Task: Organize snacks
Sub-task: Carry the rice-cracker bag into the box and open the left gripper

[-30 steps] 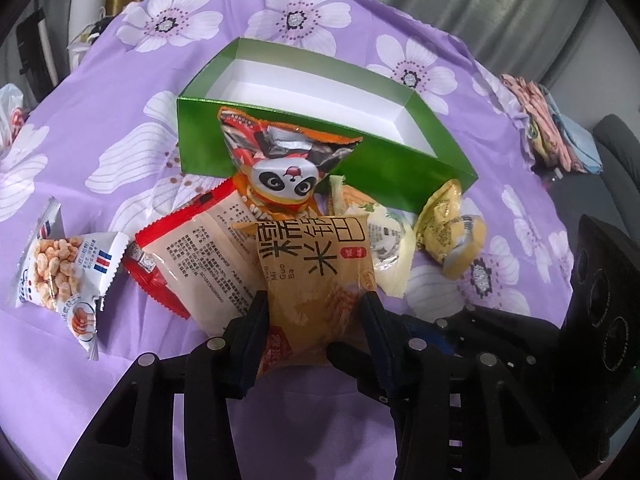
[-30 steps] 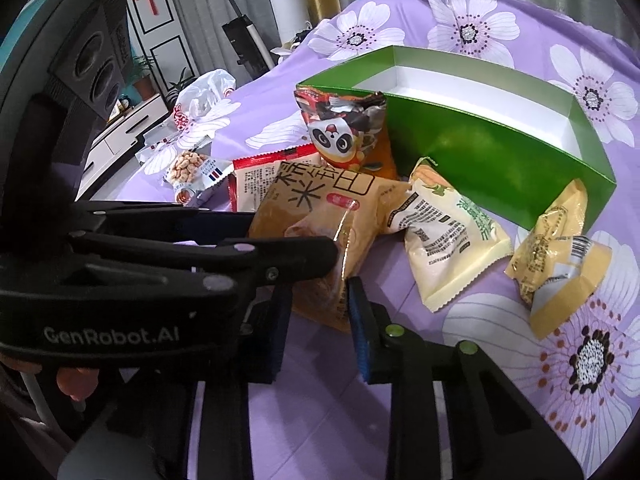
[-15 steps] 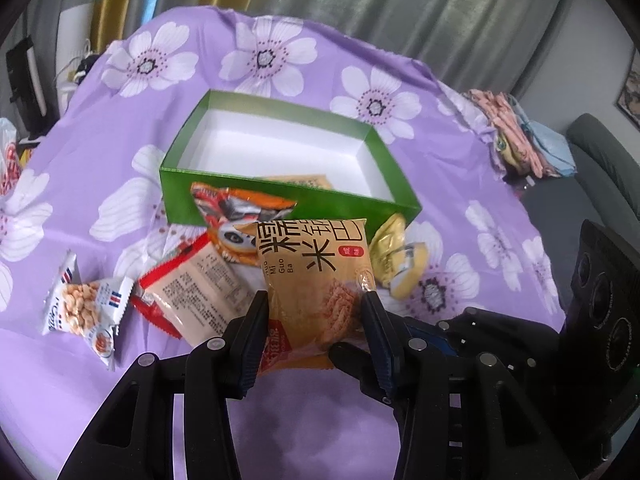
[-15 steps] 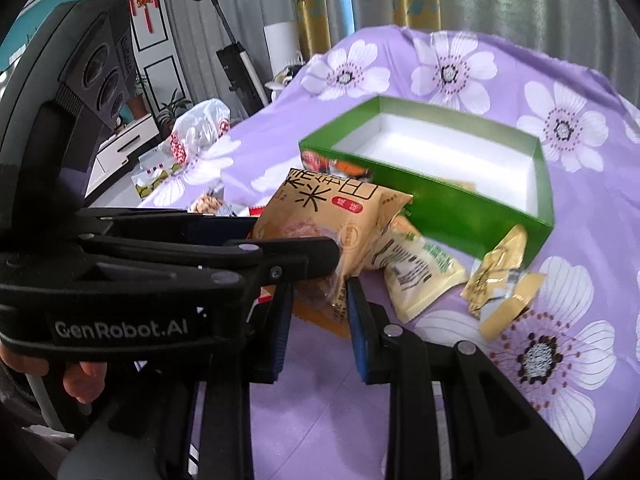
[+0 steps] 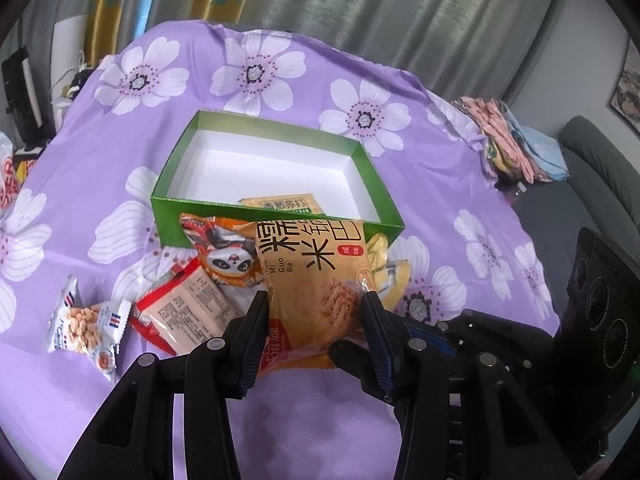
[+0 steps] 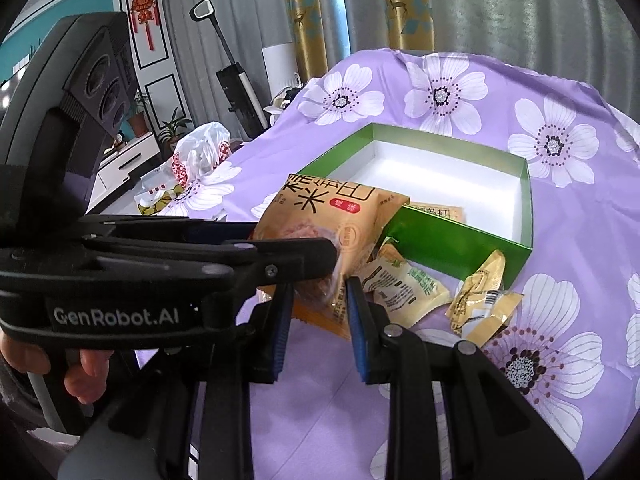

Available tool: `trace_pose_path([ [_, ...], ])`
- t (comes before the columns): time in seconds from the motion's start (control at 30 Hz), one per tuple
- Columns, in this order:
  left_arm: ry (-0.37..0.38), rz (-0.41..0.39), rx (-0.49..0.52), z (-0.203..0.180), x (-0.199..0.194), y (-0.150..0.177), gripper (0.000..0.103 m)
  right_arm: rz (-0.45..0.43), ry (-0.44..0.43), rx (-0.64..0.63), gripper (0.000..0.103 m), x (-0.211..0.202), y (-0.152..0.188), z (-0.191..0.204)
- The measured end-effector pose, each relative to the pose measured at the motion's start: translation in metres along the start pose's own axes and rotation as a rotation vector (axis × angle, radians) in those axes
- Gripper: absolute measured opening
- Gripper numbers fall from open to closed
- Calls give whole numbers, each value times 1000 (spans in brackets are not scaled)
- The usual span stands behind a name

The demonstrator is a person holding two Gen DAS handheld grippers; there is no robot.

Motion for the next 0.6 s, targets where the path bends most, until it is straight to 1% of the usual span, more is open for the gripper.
trace_pose_path([
  [0.17, 1, -5, 8, 0, 4, -10, 47, -13, 5, 2, 28, 1, -6, -2],
  [0.3, 4, -11, 14, 2, 9, -24, 47, -28, 0, 15, 28, 1, -13, -6],
  [0.6, -12, -42, 39, 10, 26, -61, 47, -78, 19, 4, 28, 14, -49, -22],
])
Point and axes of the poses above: each gripper's, at about its wrist camera, not at the fingertips, and x roughly the way its jaws point, z to its left, y to its underside, the point moved 10 cm from there along x, roughly the way its jaws point, and after that the axes turned 10 degrees about x, right-handed, at the moved point
